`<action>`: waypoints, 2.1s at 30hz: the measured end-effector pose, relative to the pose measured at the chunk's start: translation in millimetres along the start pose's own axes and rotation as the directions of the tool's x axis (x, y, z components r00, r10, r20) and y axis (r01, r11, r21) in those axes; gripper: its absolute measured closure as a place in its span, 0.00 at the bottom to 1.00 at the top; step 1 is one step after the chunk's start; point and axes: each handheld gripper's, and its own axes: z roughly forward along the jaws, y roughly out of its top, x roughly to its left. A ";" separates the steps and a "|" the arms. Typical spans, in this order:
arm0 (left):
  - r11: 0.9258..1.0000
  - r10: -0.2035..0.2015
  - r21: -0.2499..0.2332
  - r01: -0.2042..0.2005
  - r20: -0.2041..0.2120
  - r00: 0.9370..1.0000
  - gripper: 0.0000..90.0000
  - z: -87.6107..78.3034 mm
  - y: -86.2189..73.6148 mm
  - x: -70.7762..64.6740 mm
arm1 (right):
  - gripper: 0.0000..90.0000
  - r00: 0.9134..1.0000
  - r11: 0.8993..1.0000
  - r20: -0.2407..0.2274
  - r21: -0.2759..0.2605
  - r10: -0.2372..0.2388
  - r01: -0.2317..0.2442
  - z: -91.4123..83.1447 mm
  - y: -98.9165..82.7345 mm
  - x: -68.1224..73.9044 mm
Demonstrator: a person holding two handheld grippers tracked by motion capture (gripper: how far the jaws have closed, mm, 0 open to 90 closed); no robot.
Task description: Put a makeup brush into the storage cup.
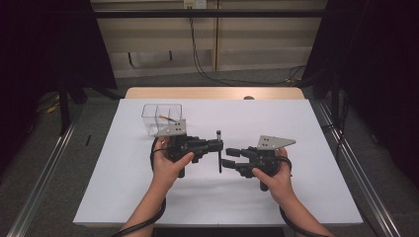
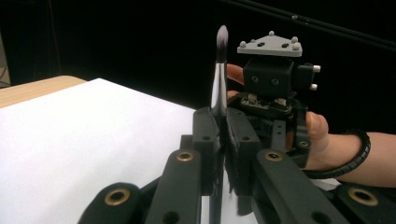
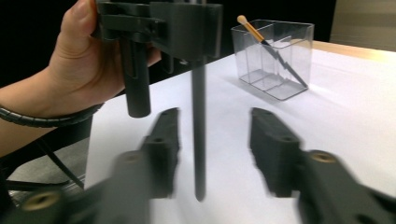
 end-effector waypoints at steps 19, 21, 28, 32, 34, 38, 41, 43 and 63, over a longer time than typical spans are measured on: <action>1.000 -0.010 -0.006 0.009 -0.046 0.999 0.93 -21.1 -1.9 2.1 | 0.12 0.997 0.999 0.058 -0.003 -0.043 0.043 -18.7 -4.3 -6.4; 1.000 -0.009 -0.009 0.008 -0.050 0.999 0.93 -22.2 -2.0 2.4 | 0.12 0.997 0.999 0.067 -0.001 -0.038 0.038 -21.4 -5.7 -7.5; 1.000 -0.007 -0.009 0.007 -0.065 0.998 0.93 -27.3 -3.2 3.9 | 0.08 0.996 0.998 0.065 0.009 -0.055 0.054 -31.9 -8.3 -9.9; 1.000 -0.006 -0.013 0.005 -0.071 0.997 0.93 -30.3 -3.9 4.3 | 0.07 0.995 0.999 0.080 0.008 -0.055 0.054 -37.6 -10.1 -11.5; 1.000 0.000 -0.009 0.000 -0.078 0.997 0.93 -32.4 -3.9 4.3 | 0.07 0.995 0.998 0.082 0.007 -0.057 0.057 -39.6 -10.5 -12.1; 1.000 0.004 -0.015 -0.005 -0.085 0.996 0.93 -36.1 -3.8 4.1 | 0.07 0.995 0.998 0.085 0.004 -0.058 0.058 -43.8 -11.1 -12.9; 1.000 0.006 -0.016 -0.008 -0.095 0.995 0.93 -39.4 -3.9 4.1 | 0.07 0.995 0.998 0.085 -0.002 -0.058 0.058 -46.7 -12.1 -13.2; 1.000 0.010 -0.010 -0.011 -0.102 0.995 0.93 -41.2 -4.6 4.7 | 0.07 0.994 0.998 0.090 -0.003 -0.057 0.058 -48.1 -12.7 -13.5; 1.000 0.014 0.003 -0.014 -0.149 0.989 0.93 -57.1 -6.0 9.3 | 0.07 0.990 0.998 0.126 -0.005 -0.063 0.064 -68.9 -17.7 -17.3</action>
